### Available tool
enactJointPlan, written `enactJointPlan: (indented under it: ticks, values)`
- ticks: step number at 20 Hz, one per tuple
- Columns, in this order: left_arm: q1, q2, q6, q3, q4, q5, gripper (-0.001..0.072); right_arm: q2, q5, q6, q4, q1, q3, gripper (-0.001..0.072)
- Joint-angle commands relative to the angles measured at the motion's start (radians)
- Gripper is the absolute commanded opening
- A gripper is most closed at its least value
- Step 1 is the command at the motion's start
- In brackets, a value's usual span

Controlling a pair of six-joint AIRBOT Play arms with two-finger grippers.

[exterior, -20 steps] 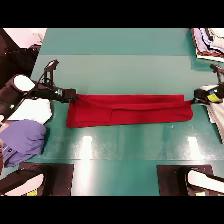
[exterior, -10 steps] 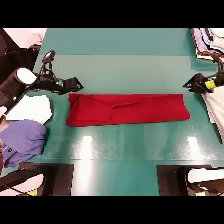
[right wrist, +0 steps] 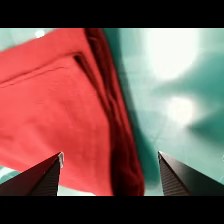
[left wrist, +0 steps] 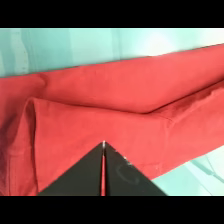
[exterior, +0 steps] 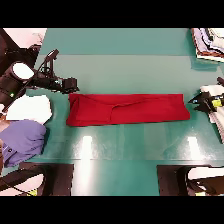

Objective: Fold the shirts.

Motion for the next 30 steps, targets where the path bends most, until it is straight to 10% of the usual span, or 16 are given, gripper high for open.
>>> enactJointPlan:
  ticks: [1,6,10,12,30]
  values:
    - [-0.002,-0.001,0.002,0.001,-0.002,-0.008,0.0029,-0.053,0.022,-0.050,0.002,0.018,-0.004,0.0669]
    - [-0.002,-0.001,0.002,0.001,-0.002,-0.021,0.0029,-0.132,0.080,-0.049,0.002,0.111,0.044,0.0604]
    - [-0.009,-0.002,0.002,0.001,-0.045,-0.011,0.0029,-0.128,0.051,-0.056,0.002,0.133,0.044,0.0113]
    - [-0.058,-0.006,0.006,0.003,-0.047,0.060,0.0028,-0.109,0.053,-0.056,0.010,0.133,0.044,0.0018]
    - [-0.509,-0.715,-0.023,0.553,-0.173,0.129,0.0029,0.183,0.178,0.243,0.229,0.534,0.515,0.0016]
